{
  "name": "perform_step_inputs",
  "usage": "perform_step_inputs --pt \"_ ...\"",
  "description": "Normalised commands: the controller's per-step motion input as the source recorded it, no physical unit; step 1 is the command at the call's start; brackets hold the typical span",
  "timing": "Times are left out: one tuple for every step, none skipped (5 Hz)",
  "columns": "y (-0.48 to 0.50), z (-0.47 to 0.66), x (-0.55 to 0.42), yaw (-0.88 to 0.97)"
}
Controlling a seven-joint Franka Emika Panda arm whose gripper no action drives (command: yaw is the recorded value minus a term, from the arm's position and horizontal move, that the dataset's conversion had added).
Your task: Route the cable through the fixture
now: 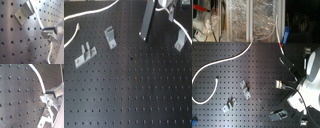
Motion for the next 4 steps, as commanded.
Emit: perform_step_inputs --pt "0.074 0.02 -0.263 0.21" --pt "0.133 0.01 -0.176 0.2" --pt "0.217 0.09 -0.156 0.2" --pt "0.155 0.1 -0.1 0.07"
